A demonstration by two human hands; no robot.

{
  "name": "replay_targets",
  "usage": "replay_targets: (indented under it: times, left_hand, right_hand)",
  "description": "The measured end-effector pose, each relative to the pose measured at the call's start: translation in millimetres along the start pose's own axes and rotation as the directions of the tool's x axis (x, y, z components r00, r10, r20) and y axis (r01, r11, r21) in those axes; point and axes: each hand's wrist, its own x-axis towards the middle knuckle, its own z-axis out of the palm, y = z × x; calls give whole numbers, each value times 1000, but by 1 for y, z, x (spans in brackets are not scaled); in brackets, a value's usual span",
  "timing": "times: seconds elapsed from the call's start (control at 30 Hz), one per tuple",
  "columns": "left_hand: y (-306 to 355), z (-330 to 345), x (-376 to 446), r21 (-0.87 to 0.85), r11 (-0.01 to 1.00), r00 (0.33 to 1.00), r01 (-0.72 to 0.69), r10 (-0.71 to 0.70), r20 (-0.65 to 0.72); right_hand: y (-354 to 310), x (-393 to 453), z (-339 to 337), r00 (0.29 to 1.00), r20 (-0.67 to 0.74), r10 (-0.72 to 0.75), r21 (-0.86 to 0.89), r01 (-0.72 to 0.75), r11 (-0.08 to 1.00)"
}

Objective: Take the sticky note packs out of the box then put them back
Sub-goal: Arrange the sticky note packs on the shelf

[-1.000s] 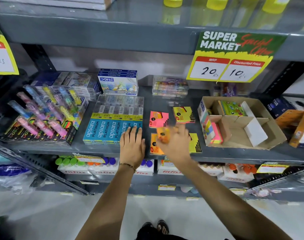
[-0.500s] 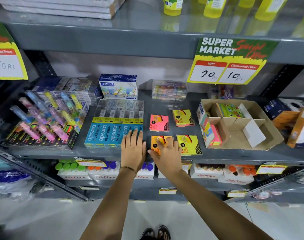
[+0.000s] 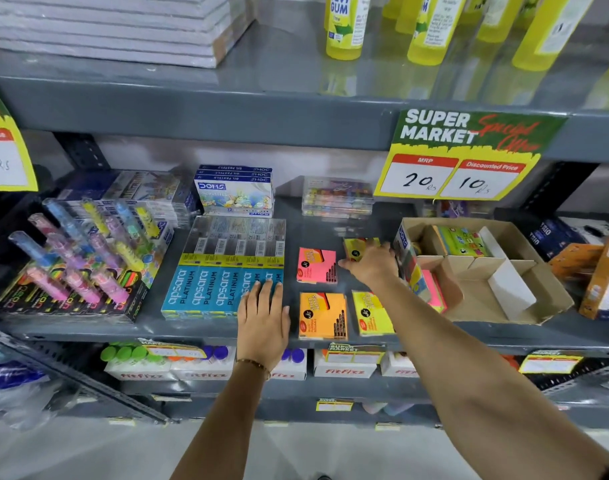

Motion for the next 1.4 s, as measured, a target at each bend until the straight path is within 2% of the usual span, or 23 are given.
replay_targets:
  times: [0.13, 0.27, 0.43, 0.67, 0.77, 0.93, 0.97, 1.13, 1.2, 1.3, 1.4]
  left_hand:
    - [0, 0, 1, 2, 1000, 1000, 1, -1, 12]
    - [0, -2, 0, -3, 1000, 1000, 10, -10, 21]
    - [1, -3, -1, -9, 1000, 1000, 9, -9, 16]
    - [3, -4, -2, 23, 1000, 1000, 8, -9, 23]
    - [3, -5, -3, 26, 1000, 1000, 5, -6, 23]
    - [3, -6, -2, 17, 1000, 1000, 3, -3, 28]
    - [3, -6, -3, 8, 1000, 1000, 5, -6, 29]
    - [2, -5, -2, -25, 1000, 1000, -1, 2, 3]
    - [2, -5, -2, -19, 1000, 1000, 4, -4, -1]
    - [1, -4, -1, -10, 1000, 1000, 18, -18, 7]
    - [0, -2, 0, -4, 1000, 1000, 17, -17, 18]
  right_hand:
    - [1, 10, 4, 999, -39, 7, -9, -8, 1000]
    - [2, 12, 1, 999, -5, 45, 12, -45, 999]
    - [3, -15, -17, 986, -167, -4, 90, 19, 996]
    - [31, -87, -11, 1000, -24, 13, -33, -14, 999]
    - [35, -98, -4, 998, 44, 45, -104, -40, 994]
    - [30, -101, -6, 997, 70, 31, -226, -15, 974]
    - [28, -99, -10, 998, 53, 14, -232, -1, 973]
    - [5, -56, -35, 991, -128, -47, -43, 42, 998]
    - [-6, -35, -37, 995, -91, -40, -60, 35, 998]
    - [-11, -11, -24, 998, 59, -8, -133, 16, 991]
    - [-4, -1, -12, 993, 108, 48, -96, -38, 995]
